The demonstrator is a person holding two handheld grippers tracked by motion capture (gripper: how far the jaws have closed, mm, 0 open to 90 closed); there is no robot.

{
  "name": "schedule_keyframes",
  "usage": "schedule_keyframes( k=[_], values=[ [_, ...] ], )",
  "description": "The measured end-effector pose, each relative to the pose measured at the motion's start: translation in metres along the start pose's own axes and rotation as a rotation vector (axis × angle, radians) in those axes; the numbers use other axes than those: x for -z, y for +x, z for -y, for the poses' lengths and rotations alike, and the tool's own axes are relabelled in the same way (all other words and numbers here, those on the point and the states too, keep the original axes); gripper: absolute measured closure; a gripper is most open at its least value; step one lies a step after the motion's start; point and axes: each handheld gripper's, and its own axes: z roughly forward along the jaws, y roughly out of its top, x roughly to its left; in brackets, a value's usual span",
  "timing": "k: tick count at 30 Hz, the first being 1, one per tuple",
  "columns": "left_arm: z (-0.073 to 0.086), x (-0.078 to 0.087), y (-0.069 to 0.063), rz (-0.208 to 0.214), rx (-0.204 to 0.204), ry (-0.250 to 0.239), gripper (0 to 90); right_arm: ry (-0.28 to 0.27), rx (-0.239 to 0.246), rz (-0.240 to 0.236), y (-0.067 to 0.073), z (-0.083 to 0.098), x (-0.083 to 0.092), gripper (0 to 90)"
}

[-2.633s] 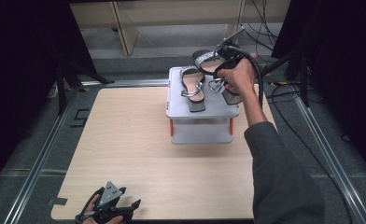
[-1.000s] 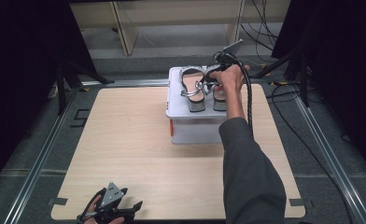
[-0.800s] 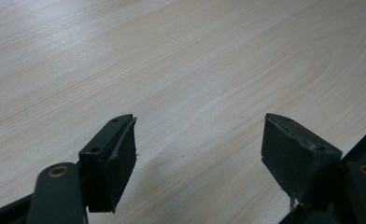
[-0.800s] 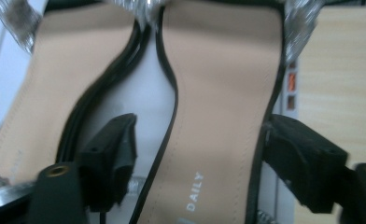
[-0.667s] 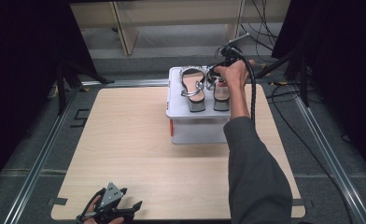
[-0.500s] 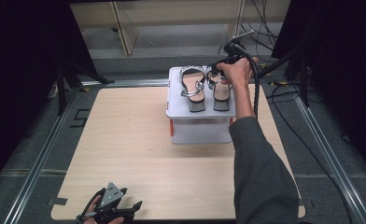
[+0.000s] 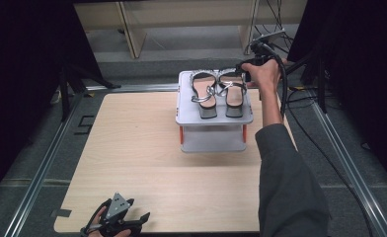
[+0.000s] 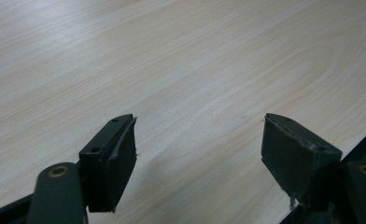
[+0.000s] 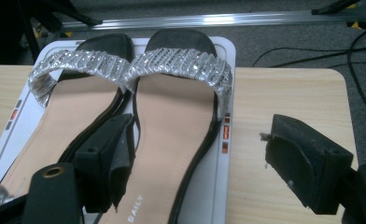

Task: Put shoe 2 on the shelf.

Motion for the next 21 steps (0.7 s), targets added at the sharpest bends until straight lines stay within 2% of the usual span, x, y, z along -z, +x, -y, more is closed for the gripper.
schedule_keyframes(
  k=[1, 2, 3, 5, 6, 9, 10, 11, 12, 13, 15, 16, 17, 19, 20, 21],
  values=[
    [0.000, 0.000, -0.001, 0.006, 0.012, -0.008, 26.3, -0.004, 0.001, -0.012, -0.003, 0.000, 0.002, 23.9],
    [0.000, 0.000, 0.000, 0.000, -0.002, 0.002, 26.3, -0.008, 0.003, -0.017, -0.005, 0.001, 0.004, 23.8],
    [0.000, 0.000, 0.000, 0.002, 0.002, 0.000, 26.3, -0.010, 0.009, -0.014, -0.006, 0.002, 0.007, 23.8],
    [-0.001, 0.000, 0.000, 0.009, 0.022, -0.005, 26.3, -0.004, 0.026, -0.031, -0.011, 0.007, 0.011, 23.9],
    [0.000, 0.000, 0.002, -0.003, 0.010, 0.010, 26.3, -0.009, 0.029, -0.038, -0.012, 0.008, 0.014, 23.9],
    [-0.001, 0.000, 0.001, 0.003, 0.014, 0.005, 26.3, -0.031, 0.057, -0.090, -0.019, 0.016, 0.023, 23.2],
    [-0.001, 0.000, 0.001, 0.002, 0.015, 0.004, 26.3, -0.025, 0.038, -0.119, -0.019, 0.019, 0.025, 22.9],
    [-0.001, 0.000, 0.001, 0.001, 0.023, -0.003, 26.3, -0.039, 0.071, -0.158, -0.025, 0.023, 0.027, 22.8],
    [0.000, -0.001, 0.002, 0.001, 0.016, -0.005, 26.2, -0.047, 0.071, -0.174, -0.027, 0.026, 0.031, 22.8],
    [0.000, -0.001, 0.003, -0.013, 0.004, 0.011, 26.2, -0.067, 0.097, -0.192, -0.031, 0.030, 0.033, 22.8],
    [0.000, -0.001, 0.004, -0.011, 0.003, 0.012, 26.2, -0.060, 0.093, -0.197, -0.033, 0.034, 0.038, 22.5],
    [0.000, -0.002, 0.003, -0.015, 0.007, 0.017, 26.3, -0.054, 0.121, -0.200, -0.038, 0.045, 0.046, 21.5],
    [0.000, -0.002, 0.003, -0.015, 0.007, 0.017, 26.3, -0.054, 0.121, -0.200, -0.038, 0.045, 0.046, 21.5],
    [0.000, -0.002, 0.001, 0.001, 0.011, 0.011, 26.3, -0.041, 0.119, -0.244, -0.041, 0.059, 0.054, 21.0],
    [0.000, -0.002, 0.002, -0.012, -0.008, 0.016, 26.3, -0.038, 0.124, -0.251, -0.043, 0.066, 0.057, 20.9],
    [0.000, -0.002, 0.002, -0.011, -0.008, 0.016, 26.3, -0.030, 0.124, -0.242, -0.042, 0.070, 0.060, 20.6]
  ],
)
